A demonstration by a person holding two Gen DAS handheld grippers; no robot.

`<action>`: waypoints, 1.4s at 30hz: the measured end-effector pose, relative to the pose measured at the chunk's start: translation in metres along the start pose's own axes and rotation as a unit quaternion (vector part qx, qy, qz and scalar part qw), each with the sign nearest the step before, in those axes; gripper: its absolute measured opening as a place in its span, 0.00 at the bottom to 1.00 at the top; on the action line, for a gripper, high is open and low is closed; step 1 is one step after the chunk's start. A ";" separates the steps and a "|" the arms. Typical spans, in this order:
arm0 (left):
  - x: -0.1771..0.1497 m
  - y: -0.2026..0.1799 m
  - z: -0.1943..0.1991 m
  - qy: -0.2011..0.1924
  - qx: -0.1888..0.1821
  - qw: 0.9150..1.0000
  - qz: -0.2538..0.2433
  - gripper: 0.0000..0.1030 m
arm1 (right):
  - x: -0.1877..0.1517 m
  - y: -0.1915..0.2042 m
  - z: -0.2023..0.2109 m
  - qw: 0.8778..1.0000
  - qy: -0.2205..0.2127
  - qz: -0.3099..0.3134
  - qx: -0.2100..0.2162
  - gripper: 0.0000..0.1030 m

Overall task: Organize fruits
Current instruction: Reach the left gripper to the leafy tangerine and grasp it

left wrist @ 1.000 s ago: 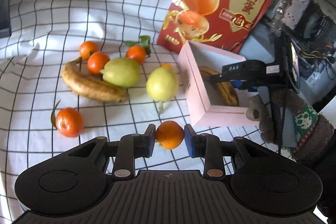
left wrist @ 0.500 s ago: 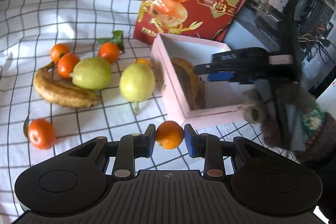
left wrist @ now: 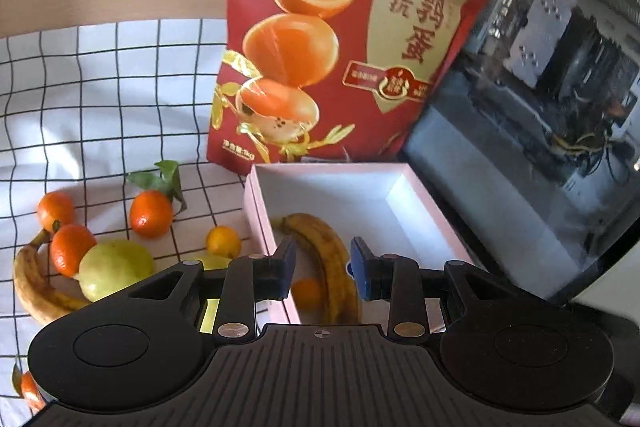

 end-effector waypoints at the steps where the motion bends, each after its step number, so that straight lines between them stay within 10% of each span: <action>1: -0.002 0.003 0.002 -0.002 0.002 1.000 -0.001 0.33 | -0.005 0.002 0.002 1.000 -0.004 0.007 -0.006 0.62; 9: -0.034 0.094 0.042 -0.009 0.122 0.991 0.047 0.33 | -0.034 0.035 0.001 0.999 0.010 0.041 -0.004 0.66; 20: -0.082 0.210 0.092 -0.009 0.212 0.948 0.236 0.33 | -0.062 0.098 -0.010 0.994 0.046 0.094 0.035 0.66; 42: -0.108 0.161 0.090 0.034 0.203 0.976 0.073 0.44 | -0.088 0.120 -0.020 0.989 0.078 0.118 0.032 0.67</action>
Point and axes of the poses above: each gripper's, at about its wrist camera, not at the fingertips, and z roughly against the way its jaws point, y to its left, x to its top, the point moved 9 cm from there along -z, roughly the way its jaws point, and after that the axes turned 1 degree about -x, right-handed, at the moved point
